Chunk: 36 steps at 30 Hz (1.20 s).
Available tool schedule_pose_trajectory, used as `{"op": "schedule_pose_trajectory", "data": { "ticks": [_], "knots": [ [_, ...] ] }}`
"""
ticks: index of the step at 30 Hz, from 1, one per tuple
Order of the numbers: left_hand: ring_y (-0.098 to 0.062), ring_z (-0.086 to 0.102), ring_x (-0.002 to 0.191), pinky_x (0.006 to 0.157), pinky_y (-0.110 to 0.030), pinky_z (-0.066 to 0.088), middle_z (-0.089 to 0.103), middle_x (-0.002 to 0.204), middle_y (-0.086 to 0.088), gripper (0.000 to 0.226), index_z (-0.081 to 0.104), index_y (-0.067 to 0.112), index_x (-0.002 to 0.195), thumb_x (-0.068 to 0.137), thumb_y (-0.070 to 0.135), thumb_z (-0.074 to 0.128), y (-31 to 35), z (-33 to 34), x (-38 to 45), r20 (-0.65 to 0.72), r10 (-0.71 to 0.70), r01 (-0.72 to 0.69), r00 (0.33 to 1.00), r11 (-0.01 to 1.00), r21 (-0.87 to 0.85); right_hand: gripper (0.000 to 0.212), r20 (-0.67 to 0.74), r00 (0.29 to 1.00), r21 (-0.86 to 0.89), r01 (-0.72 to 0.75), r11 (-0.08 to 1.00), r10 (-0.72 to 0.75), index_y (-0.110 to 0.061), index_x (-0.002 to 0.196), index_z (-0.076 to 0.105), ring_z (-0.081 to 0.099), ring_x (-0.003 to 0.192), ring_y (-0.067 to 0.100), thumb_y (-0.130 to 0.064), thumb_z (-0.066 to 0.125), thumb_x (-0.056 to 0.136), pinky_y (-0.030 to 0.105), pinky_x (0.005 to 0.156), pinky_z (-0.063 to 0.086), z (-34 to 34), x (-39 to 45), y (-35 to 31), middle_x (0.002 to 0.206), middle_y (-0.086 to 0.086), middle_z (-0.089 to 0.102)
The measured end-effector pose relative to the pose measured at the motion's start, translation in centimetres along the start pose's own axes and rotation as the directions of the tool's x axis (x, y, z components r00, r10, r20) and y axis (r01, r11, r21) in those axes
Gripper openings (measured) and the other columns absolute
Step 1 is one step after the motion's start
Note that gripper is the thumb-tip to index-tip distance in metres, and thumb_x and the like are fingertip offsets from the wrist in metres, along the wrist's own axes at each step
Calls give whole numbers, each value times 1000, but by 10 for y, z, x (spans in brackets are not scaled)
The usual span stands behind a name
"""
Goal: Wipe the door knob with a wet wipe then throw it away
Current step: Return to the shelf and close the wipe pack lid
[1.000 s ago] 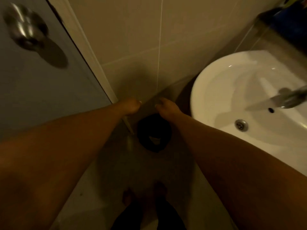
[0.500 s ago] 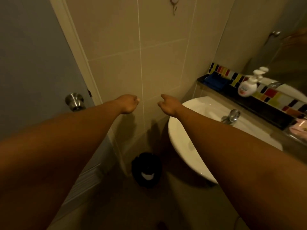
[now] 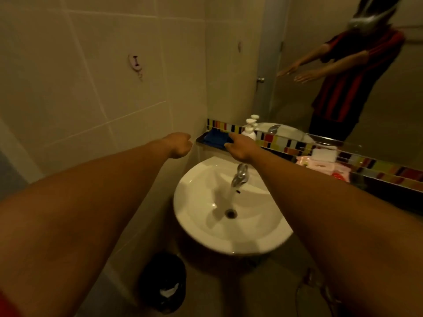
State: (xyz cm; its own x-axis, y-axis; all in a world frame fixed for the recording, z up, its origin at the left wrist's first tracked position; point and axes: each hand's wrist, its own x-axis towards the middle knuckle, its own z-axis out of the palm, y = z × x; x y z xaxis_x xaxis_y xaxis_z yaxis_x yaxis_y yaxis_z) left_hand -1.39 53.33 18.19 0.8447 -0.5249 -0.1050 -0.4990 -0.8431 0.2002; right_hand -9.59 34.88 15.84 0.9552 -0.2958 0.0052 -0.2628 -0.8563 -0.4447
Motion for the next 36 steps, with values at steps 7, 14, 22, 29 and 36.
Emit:
{"op": "schedule_pose_trajectory", "data": {
  "ticks": [7, 14, 22, 29, 36],
  "knots": [
    [-36, 51, 123, 98, -35, 41, 52, 137, -23, 39, 54, -1, 128, 103, 21, 34, 133, -1, 67, -13, 200, -200, 980, 980, 2, 49, -119, 982, -19, -152, 988, 148, -8, 146, 39, 42, 136, 33, -27, 41, 101, 37, 109, 34, -79, 0, 113, 151, 15, 41],
    [-32, 46, 132, 107, -41, 39, 43, 149, -15, 51, 36, 12, 148, 99, 23, 46, 243, 23, 131, 0, 266, -266, 964, 961, -76, 51, -181, 949, 5, -264, 965, 260, -12, 149, 33, 43, 135, 32, -22, 45, 100, 40, 107, 38, -132, 12, 217, 151, 13, 41],
    [-32, 44, 134, 109, -40, 37, 41, 150, -16, 52, 36, 12, 148, 98, 23, 47, 334, 89, 191, 87, 319, -309, 944, 944, -114, 44, -156, 921, 25, -359, 933, 358, -12, 140, 46, 51, 126, 31, -23, 50, 98, 40, 102, 42, -147, 18, 343, 141, 13, 52],
    [-28, 59, 111, 88, -36, 46, 61, 122, -12, 31, 58, 10, 125, 98, 21, 48, 390, 150, 244, 169, 367, -309, 915, 906, -290, 39, -147, 885, 174, -416, 893, 441, -10, 135, 52, 60, 112, 30, -18, 49, 97, 44, 93, 52, -116, 46, 421, 131, 13, 59],
    [-34, 58, 112, 96, -39, 47, 62, 125, -18, 34, 63, 0, 120, 97, 20, 48, 407, 218, 315, 234, 299, -172, 925, 880, -442, 27, -102, 799, 315, -539, 781, 592, -3, 118, 62, 59, 82, 23, -9, 45, 98, 25, 54, 43, -74, 82, 480, 107, 15, 64]
  ]
}}
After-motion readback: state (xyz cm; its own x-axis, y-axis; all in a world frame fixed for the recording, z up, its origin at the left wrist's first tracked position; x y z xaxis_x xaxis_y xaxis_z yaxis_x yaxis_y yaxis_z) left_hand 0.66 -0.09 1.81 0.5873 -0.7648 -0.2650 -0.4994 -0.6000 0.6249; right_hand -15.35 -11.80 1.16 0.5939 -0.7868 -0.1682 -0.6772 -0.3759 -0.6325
